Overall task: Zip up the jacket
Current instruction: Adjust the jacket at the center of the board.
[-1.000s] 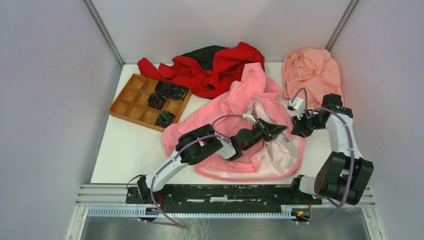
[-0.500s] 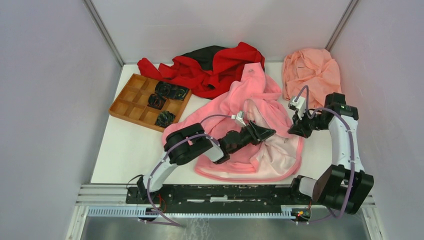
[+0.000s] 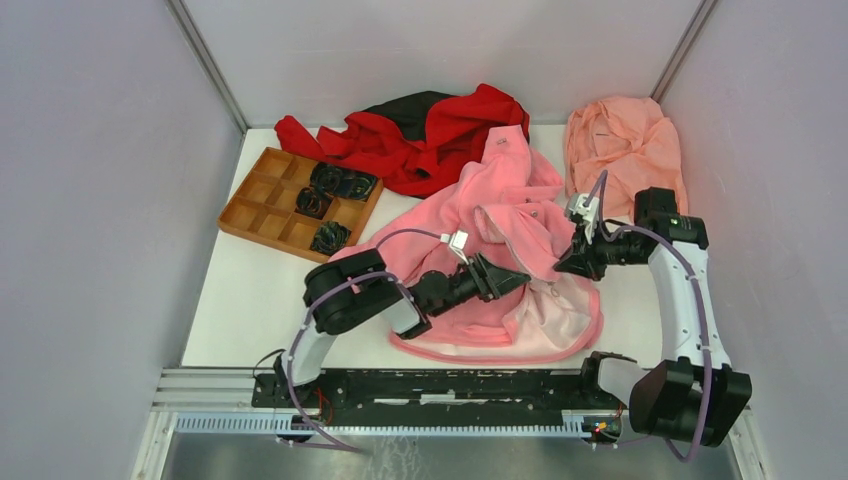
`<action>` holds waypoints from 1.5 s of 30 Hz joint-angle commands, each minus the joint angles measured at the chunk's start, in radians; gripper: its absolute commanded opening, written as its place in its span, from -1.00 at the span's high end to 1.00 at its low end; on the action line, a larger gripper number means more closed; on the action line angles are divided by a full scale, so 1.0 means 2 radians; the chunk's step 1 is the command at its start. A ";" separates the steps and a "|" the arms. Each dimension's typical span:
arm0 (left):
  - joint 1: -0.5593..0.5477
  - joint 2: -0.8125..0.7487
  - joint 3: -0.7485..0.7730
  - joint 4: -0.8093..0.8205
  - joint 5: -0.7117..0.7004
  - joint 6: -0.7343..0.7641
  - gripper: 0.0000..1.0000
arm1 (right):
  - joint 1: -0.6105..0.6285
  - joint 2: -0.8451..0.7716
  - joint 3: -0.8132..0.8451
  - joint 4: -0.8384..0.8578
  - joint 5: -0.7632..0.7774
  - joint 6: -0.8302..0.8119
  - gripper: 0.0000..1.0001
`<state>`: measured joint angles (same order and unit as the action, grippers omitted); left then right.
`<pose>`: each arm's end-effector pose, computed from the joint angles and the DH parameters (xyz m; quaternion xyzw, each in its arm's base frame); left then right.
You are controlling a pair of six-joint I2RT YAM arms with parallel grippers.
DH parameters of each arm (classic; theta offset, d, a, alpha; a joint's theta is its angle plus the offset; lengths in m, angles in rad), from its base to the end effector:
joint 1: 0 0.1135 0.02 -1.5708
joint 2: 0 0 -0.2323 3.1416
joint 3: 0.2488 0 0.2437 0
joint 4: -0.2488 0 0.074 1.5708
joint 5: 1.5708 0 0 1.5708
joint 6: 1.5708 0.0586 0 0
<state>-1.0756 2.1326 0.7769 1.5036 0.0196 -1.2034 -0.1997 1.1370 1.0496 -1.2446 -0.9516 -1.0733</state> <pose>0.1814 -0.3384 0.1117 -0.0343 0.6520 -0.6907 0.3108 0.1942 0.0094 0.2585 -0.4228 0.7767 0.3028 0.3555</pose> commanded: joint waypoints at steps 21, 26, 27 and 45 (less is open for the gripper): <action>-0.012 -0.690 -0.284 -0.457 -0.150 0.303 -0.99 | 0.159 -0.067 -0.099 0.374 -0.123 0.439 1.00; -0.011 -0.799 -0.308 -0.571 -0.171 0.264 -0.93 | 0.265 -0.087 -0.143 0.605 -0.047 0.674 1.00; -0.011 -0.813 -0.312 -0.585 -0.172 0.254 -0.90 | 0.288 -0.080 -0.144 0.630 -0.034 0.709 1.00; -0.012 -0.789 -0.349 -0.537 -0.130 0.225 -0.79 | 0.104 -0.093 -0.215 0.501 -0.052 0.638 1.00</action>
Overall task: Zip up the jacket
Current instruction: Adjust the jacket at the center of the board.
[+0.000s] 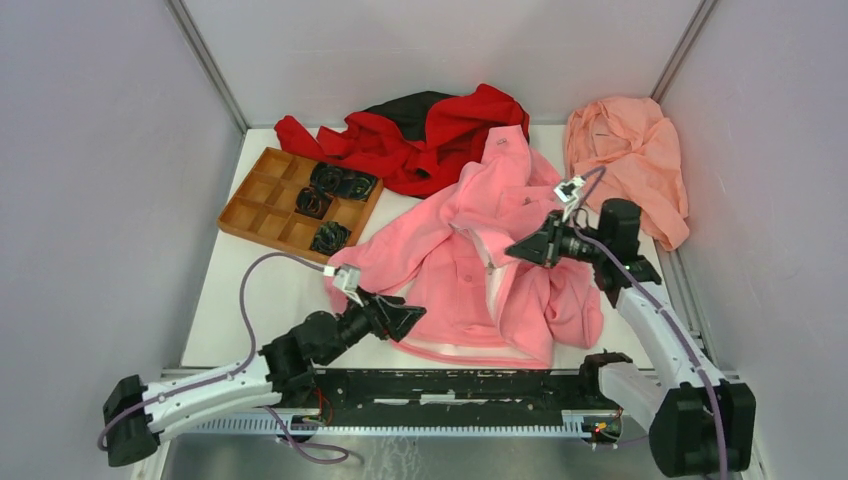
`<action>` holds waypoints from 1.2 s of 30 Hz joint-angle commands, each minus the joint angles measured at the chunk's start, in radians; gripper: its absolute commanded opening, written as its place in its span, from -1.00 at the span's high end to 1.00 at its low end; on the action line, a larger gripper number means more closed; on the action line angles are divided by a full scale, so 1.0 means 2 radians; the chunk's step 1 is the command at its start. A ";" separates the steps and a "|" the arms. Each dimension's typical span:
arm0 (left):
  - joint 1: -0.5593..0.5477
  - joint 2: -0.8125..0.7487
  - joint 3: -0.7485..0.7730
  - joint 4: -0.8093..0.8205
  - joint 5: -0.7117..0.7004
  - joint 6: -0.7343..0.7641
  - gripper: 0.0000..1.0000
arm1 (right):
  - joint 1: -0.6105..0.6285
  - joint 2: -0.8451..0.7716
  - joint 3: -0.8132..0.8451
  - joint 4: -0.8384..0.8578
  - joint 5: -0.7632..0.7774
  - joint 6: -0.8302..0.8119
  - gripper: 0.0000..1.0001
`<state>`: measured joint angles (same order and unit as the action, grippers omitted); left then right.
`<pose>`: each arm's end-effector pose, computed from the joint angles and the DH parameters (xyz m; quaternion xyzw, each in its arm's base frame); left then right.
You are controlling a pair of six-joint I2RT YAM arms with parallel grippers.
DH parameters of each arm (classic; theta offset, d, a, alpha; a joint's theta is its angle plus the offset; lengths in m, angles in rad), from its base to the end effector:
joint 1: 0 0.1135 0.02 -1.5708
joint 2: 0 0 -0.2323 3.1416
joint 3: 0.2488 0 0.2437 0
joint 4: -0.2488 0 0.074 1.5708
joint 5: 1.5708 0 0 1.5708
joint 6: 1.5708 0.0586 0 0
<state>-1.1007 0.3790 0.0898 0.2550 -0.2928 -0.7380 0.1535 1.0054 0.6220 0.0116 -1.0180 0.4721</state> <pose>0.0956 -0.1508 0.1852 0.0286 0.7180 -0.4831 0.5003 0.2243 0.0852 0.2389 -0.1571 0.7554 0.5344 0.3450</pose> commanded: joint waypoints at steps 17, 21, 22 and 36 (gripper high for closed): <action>-0.115 0.580 0.191 0.316 0.008 0.106 -0.73 | -0.313 0.039 0.085 -0.387 -0.038 -0.468 1.00; -0.119 0.633 0.223 0.320 -0.006 0.092 -0.74 | -0.357 0.064 0.134 -0.436 -0.055 -0.520 1.00; -0.119 0.642 0.231 0.320 -0.008 0.089 -0.74 | -0.364 0.073 0.143 -0.456 -0.059 -0.537 1.00; -0.111 0.738 0.354 0.210 -0.030 0.077 0.16 | -0.375 0.104 0.133 -0.493 -0.060 -0.596 1.00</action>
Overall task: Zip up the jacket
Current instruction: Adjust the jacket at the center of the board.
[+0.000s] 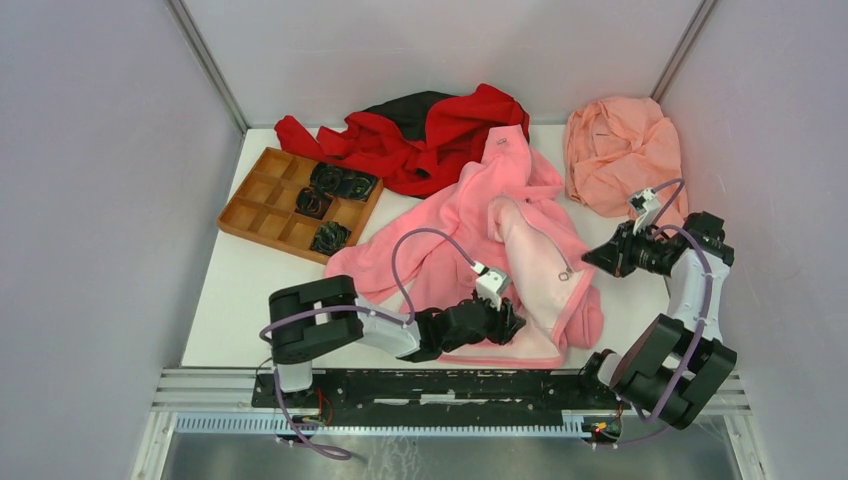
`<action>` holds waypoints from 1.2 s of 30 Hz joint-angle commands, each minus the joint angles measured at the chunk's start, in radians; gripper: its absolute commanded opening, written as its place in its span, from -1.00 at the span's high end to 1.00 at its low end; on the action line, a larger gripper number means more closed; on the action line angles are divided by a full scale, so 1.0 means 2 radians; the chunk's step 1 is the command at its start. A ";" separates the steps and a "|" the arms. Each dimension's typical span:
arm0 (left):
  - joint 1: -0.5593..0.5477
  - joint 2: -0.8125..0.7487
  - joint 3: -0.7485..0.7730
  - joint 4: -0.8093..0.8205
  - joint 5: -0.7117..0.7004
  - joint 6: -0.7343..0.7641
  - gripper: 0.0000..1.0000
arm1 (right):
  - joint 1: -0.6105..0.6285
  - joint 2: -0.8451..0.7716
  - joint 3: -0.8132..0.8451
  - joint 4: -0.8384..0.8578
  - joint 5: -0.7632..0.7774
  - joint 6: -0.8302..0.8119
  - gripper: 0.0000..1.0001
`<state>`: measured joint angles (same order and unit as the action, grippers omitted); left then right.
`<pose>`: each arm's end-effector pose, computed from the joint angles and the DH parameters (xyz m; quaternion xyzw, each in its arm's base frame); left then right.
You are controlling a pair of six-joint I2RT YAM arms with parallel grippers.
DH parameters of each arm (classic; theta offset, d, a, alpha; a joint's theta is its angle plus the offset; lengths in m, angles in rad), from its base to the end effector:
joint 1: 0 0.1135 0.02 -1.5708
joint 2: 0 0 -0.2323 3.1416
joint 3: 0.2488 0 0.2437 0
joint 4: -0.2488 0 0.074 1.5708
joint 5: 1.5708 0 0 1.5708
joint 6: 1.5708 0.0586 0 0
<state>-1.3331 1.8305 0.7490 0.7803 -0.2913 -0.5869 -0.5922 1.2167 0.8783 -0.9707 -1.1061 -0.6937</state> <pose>0.1030 -0.3536 0.1191 0.2102 0.7732 -0.4136 0.4322 0.2019 -0.0727 0.2127 -0.1112 0.8391 0.3502 0.4011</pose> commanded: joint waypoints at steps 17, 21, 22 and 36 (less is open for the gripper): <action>0.077 -0.435 0.061 -0.705 -0.195 0.101 0.95 | -0.001 0.002 0.005 0.027 -0.026 0.012 1.00; 0.076 -0.415 0.128 -0.761 -0.153 0.133 0.96 | 0.003 0.000 0.004 0.029 -0.029 0.016 1.00; 0.073 -0.405 0.136 -0.762 -0.132 0.137 0.96 | 0.006 0.000 0.003 0.029 -0.029 0.018 1.00; 0.013 -0.152 0.133 -0.617 0.141 0.128 0.65 | 0.059 -0.029 -0.040 0.096 -0.021 0.088 1.00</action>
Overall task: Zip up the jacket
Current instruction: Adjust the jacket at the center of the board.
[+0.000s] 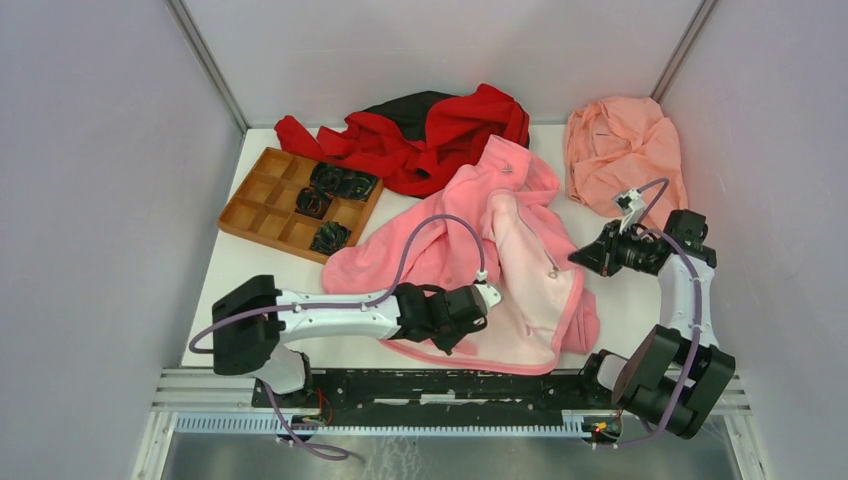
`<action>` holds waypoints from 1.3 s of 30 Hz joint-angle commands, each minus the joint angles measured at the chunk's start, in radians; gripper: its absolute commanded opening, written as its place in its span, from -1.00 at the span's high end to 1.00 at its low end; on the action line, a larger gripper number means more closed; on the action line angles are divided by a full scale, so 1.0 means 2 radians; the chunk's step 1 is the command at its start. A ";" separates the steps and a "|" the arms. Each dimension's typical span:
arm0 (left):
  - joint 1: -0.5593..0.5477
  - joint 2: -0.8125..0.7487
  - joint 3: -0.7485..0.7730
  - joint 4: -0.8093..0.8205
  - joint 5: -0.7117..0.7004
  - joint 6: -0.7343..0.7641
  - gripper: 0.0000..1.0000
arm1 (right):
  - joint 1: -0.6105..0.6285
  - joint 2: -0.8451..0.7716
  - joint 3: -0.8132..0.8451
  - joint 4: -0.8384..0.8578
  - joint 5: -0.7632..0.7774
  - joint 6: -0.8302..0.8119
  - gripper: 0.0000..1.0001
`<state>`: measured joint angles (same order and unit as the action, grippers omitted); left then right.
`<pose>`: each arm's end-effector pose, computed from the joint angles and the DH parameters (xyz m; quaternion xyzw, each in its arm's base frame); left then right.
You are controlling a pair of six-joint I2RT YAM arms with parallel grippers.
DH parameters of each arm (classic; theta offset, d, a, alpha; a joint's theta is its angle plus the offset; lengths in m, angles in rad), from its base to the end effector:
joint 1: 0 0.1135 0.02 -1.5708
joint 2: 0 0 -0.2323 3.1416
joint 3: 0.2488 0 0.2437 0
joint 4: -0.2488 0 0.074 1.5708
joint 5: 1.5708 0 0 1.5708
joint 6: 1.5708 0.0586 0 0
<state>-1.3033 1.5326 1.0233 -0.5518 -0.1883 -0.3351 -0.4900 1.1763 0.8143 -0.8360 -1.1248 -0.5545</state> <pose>0.0927 -0.2968 0.1680 0.4274 0.8637 -0.1213 0.2378 0.2093 -0.0517 0.2080 -0.1256 0.8277 0.3759 0.3973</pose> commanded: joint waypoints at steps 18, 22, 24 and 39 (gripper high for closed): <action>0.085 -0.288 -0.154 0.205 0.112 -0.109 -0.96 | 0.043 -0.019 -0.033 0.061 -0.015 0.050 1.00; 0.091 -0.214 -0.172 0.257 0.051 -0.199 -0.96 | 0.044 -0.021 -0.036 0.068 -0.015 0.058 1.00; 0.091 -0.168 -0.152 0.242 0.001 -0.239 -0.96 | 0.044 -0.021 -0.039 0.075 -0.014 0.065 1.00; 0.090 0.070 -0.004 0.225 -0.022 -0.298 -0.98 | 0.044 -0.016 -0.045 0.092 -0.019 0.075 1.00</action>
<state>-1.1233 1.5948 0.9474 -0.1356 -0.2096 -0.8921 -0.4076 1.1526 0.7326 -0.6903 -1.1267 -0.4152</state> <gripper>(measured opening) 0.993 0.079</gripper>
